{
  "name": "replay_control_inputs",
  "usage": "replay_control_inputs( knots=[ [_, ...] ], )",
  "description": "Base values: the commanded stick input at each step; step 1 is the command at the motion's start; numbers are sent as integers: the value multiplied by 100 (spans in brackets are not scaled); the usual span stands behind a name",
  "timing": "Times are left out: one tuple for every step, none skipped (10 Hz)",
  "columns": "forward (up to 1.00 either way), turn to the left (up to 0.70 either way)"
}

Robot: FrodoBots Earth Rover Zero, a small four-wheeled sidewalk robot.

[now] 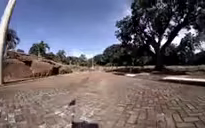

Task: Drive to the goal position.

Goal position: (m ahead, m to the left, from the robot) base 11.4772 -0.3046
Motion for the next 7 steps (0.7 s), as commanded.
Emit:
replay_control_inputs(
  knots=[
    [100, 0],
    [100, 0],
    [100, 0],
    [100, 0],
    [100, 0],
    [100, 0],
    [100, 0]
  ],
)
